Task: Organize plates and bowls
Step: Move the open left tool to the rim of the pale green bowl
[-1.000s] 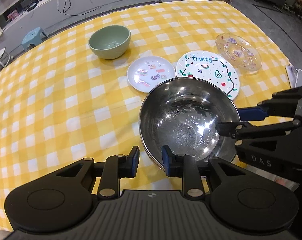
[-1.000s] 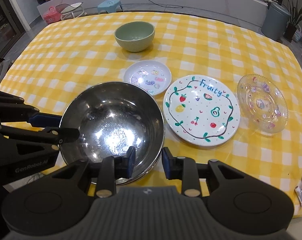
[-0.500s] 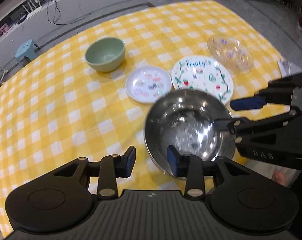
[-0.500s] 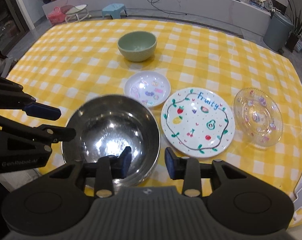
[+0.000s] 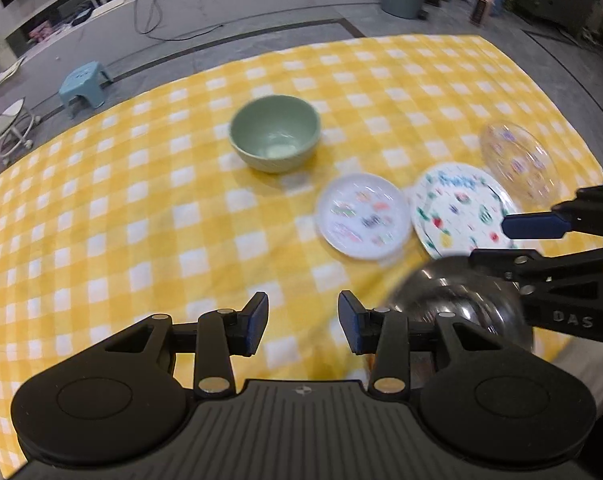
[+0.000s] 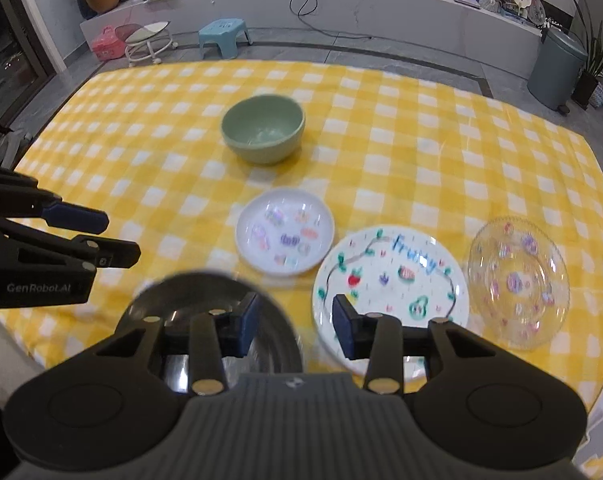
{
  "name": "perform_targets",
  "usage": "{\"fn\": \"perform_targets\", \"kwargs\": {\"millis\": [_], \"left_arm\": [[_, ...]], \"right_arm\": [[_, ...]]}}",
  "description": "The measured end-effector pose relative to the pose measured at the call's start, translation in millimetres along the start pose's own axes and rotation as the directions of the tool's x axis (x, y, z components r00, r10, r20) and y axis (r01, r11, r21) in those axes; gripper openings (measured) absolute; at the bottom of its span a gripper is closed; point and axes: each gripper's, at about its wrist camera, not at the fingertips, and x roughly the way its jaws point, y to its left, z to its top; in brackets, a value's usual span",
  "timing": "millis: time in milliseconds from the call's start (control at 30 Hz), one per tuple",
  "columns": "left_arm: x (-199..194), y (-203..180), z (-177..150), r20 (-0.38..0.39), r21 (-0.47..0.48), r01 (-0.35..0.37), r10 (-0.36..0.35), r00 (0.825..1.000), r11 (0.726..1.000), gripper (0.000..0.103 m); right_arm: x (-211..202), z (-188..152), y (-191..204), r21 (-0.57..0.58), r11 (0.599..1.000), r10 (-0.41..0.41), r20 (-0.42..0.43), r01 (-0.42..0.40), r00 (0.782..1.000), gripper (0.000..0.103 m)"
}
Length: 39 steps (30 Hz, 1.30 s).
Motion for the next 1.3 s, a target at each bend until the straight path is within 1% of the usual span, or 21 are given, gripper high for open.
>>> {"fn": "perform_targets", "kwargs": {"millis": [133, 300, 367, 533, 767, 900, 967, 1033, 1067, 1100, 1133, 1233, 1267, 1300], "left_arm": [[9, 14, 14, 0.011, -0.042, -0.006, 0.007, 1.000, 0.999, 0.048], [24, 30, 32, 0.033, -0.070, -0.005, 0.007, 0.999, 0.998, 0.049], [30, 39, 41, 0.025, -0.097, -0.015, 0.017, 1.000, 0.995, 0.049], [42, 58, 59, 0.035, -0.151, 0.001, 0.005, 0.999, 0.989, 0.049], [57, 69, 76, 0.044, -0.171, 0.014, -0.007, 0.999, 0.985, 0.049], [64, 71, 82, 0.052, -0.167, 0.032, -0.023, 0.998, 0.985, 0.049], [66, 73, 84, 0.082, -0.162, 0.032, -0.019, 0.996, 0.986, 0.049], [66, 76, 86, 0.131, -0.169, 0.036, -0.014, 0.991, 0.985, 0.049], [66, 78, 85, 0.161, -0.174, 0.040, -0.012, 0.987, 0.984, 0.050], [69, 80, 84, 0.174, -0.182, 0.041, -0.009, 0.985, 0.982, 0.054], [73, 82, 83, 0.175, -0.190, 0.053, -0.019, 0.984, 0.980, 0.053], [84, 90, 83, 0.164, -0.234, 0.130, -0.093, 0.982, 0.963, 0.053], [85, 91, 83, 0.167, -0.240, 0.147, -0.109, 0.980, 0.960, 0.053], [85, 92, 84, 0.175, -0.239, 0.151, -0.110, 0.978, 0.959, 0.053]], "right_arm": [[9, 23, -9, 0.027, 1.000, -0.007, 0.012, 0.007, 1.000, 0.041], [26, 53, -18, 0.049, 0.999, -0.024, 0.012, 0.023, 1.000, 0.041], [34, 64, -20, 0.062, 0.998, -0.023, 0.006, 0.023, 1.000, 0.041], [53, 89, -21, 0.077, 0.997, -0.015, -0.002, 0.015, 1.000, 0.043], [82, 106, -22, 0.080, 0.997, -0.013, -0.030, 0.016, 0.999, 0.043], [94, 111, -25, 0.102, 0.995, 0.007, -0.040, -0.003, 0.999, 0.044], [99, 112, -25, 0.117, 0.993, 0.013, -0.038, -0.009, 0.999, 0.044], [102, 113, -26, 0.136, 0.990, 0.021, -0.025, -0.017, 0.999, 0.044], [103, 114, -26, 0.149, 0.989, 0.020, -0.022, -0.016, 1.000, 0.044], [103, 114, -25, 0.157, 0.987, 0.016, -0.015, -0.014, 1.000, 0.044], [103, 114, -25, 0.156, 0.988, 0.013, -0.009, -0.011, 1.000, 0.044], [105, 117, -22, 0.137, 0.991, -0.008, 0.004, 0.008, 1.000, 0.044], [105, 119, -22, 0.142, 0.990, -0.009, 0.009, 0.008, 1.000, 0.044], [106, 121, -23, 0.155, 0.988, -0.008, 0.014, 0.006, 1.000, 0.044]]}}
